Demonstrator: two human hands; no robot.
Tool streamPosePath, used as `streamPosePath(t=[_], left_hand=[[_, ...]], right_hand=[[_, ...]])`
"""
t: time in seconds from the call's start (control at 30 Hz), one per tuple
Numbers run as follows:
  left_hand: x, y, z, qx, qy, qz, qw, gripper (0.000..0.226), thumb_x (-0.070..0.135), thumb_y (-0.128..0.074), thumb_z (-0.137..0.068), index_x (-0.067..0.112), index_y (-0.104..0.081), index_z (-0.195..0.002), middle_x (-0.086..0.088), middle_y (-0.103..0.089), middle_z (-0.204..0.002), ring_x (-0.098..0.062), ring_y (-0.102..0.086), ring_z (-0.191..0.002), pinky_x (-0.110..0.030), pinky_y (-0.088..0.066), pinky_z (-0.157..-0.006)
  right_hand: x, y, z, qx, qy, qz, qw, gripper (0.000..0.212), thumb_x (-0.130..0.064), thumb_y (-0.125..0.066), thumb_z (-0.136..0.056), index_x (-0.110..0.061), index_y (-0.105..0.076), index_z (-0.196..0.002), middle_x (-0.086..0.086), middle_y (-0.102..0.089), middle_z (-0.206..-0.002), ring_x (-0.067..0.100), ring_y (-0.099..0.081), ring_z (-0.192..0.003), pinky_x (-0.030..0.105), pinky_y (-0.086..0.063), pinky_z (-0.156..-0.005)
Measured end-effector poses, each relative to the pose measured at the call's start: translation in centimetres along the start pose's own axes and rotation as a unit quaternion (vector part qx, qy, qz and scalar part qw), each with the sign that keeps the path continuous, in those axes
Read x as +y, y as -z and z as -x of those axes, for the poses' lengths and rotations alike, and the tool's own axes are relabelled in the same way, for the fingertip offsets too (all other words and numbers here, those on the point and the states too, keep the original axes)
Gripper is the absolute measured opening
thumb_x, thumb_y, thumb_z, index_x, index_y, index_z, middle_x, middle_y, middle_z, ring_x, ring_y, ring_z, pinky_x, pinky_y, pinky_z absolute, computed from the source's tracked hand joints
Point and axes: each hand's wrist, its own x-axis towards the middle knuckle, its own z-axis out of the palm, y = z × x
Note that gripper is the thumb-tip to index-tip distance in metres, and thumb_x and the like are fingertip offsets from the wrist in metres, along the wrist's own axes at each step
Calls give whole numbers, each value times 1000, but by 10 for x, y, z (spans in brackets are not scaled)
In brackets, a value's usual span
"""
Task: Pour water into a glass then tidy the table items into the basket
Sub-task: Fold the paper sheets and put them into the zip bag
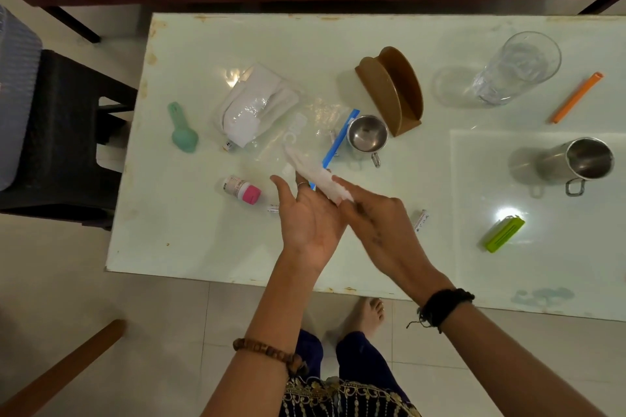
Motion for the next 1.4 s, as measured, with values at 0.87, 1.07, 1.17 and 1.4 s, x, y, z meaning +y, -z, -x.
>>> streamPosePath(t=[0.87,1.07,1.17,1.4], left_hand=[[18,-88,-154,72,-95,-658,744,54,20,-54,-91,15,-34,-141,-8,-41,-144,-26,-42,-129,-30,-37,-97],[14,-91,-172,78,-67,-735,671,41,24,-51,-91,13,-48,-130,-12,-53,-133,-31,-46,-125,-45,-30,-110],[9,-93,-175,81,-83,-730,674,30,23,-51,-91,9,-57,-117,-12,-63,-117,-32,-53,-115,-50,-30,-108],[9,-97,-179,39,-33,-700,713,55,19,-58,-87,16,-38,-138,-7,-65,-109,-28,-51,-114,-47,-24,-113]], right_hand=[[60,93,-167,207,-4,84,975,28,-9,-43,-96,-1,-61,-115,19,-58,-109,18,-51,-81,3,-36,-66],[70,89,-169,243,-39,137,959,23,-23,-50,-92,-13,-63,-109,8,-66,-102,22,-53,-96,26,-39,-66],[75,91,-165,249,-27,98,963,22,-27,-56,-89,-16,-63,-106,3,-66,-99,17,-54,-95,20,-36,-61],[86,100,-160,203,-81,-171,961,31,-25,-42,-98,-11,-59,-119,2,-59,-119,13,-53,-106,17,-43,-87]])
